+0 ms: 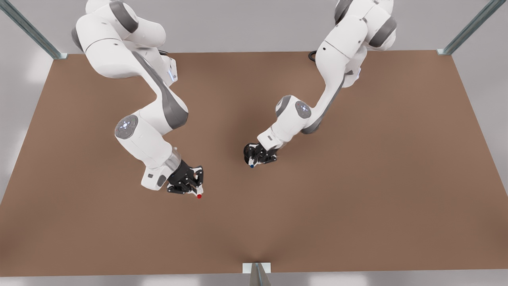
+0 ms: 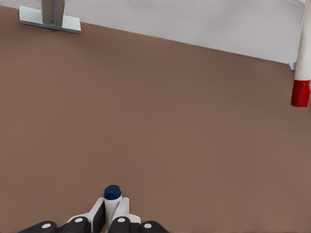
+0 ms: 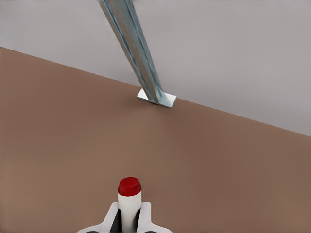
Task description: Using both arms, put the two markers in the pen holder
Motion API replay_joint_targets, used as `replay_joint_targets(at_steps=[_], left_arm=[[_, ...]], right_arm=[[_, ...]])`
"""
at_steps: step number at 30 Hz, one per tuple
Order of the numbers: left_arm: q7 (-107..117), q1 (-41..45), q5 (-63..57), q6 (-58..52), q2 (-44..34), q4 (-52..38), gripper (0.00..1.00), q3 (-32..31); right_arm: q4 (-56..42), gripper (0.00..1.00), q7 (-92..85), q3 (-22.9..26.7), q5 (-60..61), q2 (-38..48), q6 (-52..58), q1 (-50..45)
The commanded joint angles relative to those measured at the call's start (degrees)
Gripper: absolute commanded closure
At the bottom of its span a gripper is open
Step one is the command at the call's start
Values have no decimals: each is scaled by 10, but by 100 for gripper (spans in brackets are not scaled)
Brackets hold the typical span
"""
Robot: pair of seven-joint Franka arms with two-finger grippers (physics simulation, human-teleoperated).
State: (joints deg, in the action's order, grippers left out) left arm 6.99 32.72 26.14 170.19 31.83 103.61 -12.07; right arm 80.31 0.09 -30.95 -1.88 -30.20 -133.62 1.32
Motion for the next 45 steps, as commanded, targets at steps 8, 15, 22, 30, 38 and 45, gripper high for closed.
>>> replay_joint_targets(at_steps=[8,15,22,30,38,45], left_arm=[[-122,33,1,218,-28,100,75,0],[-121,77,9,233,-66,160,0,1],[-110,-189,-143,-698,-189,-86,0,133],[-44,-278,-253,-813,-210,-195,0,117],[-41,-274,-250,-799,-177,-195,0,119],[-41,-280,-249,-802,-176,-189,0,120]], right_arm=[[4,79,100,3,-32,0,-55,-26],[5,79,99,3,-36,-5,-57,-26],[74,79,100,-13,-36,-2,-168,-40],[261,79,118,-44,-35,62,-400,-58],[282,79,116,-37,-35,41,-523,-106],[308,79,113,26,-59,15,-597,-179]])
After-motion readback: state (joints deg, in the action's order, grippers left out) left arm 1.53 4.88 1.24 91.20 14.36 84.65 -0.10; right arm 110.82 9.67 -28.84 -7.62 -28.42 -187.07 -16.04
